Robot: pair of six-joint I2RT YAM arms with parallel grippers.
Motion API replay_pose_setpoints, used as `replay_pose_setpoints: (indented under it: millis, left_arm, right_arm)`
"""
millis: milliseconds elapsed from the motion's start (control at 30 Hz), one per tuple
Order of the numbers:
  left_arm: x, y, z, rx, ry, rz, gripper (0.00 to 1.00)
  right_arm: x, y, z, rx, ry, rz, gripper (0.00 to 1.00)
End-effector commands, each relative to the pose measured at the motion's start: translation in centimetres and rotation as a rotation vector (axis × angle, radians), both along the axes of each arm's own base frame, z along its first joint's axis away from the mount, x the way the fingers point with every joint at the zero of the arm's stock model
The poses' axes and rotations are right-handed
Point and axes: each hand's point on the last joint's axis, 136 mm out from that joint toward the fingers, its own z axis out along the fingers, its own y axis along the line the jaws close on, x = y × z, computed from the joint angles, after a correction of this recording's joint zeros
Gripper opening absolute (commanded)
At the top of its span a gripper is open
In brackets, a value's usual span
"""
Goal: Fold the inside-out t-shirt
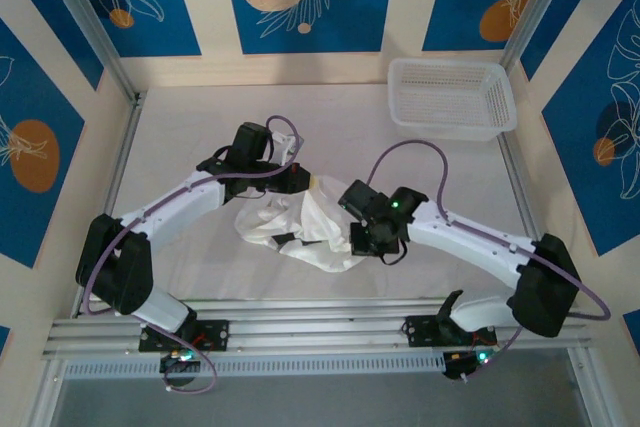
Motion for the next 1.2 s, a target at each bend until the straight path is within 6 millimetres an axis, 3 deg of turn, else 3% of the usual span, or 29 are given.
replay_pose_setpoints:
  millis: [0, 100, 233, 367, 433, 533, 733, 833, 1000, 1167]
  left_arm:
    - [-0.6, -1.0, 0.9, -0.035, -0.023, -0.053, 0.00]
    - [-1.4, -2.2, 1.3, -0.047, -0.036, -0.105, 0.00]
    - [-3.5, -3.9, 1.5, -0.019, -0.076, -0.182, 0.04]
    - [-4.4, -3.5, 2.4, 0.000, -0.204, -0.172, 0.27]
    - [-4.4, -2.7, 3.5, -0.005, -0.282, -0.147, 0.37]
    - [-4.8, -1.7, 5.2, -0.015, -0.389, -0.140, 0.44]
    - [-4.1, -0.4, 4.5, 0.062, -0.420, -0.085, 0.45]
    - [-3.7, 0.2, 4.1, 0.077, -0.429, -0.041, 0.45]
    - [-3.9, 0.5, 4.7, 0.053, -0.454, -0.021, 0.46]
    - [-4.0, 1.0, 4.5, 0.072, -0.465, -0.017, 0.46]
  right_arm:
    - [0.2, 0.6, 2.1, 0.099, -0.058, 0.019, 0.20]
    - [2.0, 1.5, 4.9, 0.173, -0.195, 0.062, 0.23]
    - [4.5, 0.5, 7.5, 0.204, -0.344, 0.009, 0.30]
    - [5.5, -1.1, 8.3, 0.235, -0.400, -0.051, 0.34]
    - [5.5, -1.9, 8.1, 0.243, -0.404, -0.069, 0.34]
    - [5.3, -2.0, 8.0, 0.290, -0.392, -0.078, 0.34]
    - [5.2, 2.3, 8.1, 0.523, -0.339, 0.026, 0.37]
    - [7.1, 3.8, 8.3, 0.659, -0.307, -0.011, 0.42]
    - [11.6, 2.8, 6.5, 0.720, -0.153, -0.285, 0.47]
    - [12.8, 3.2, 4.0, 0.692, -0.033, -0.383, 0.54]
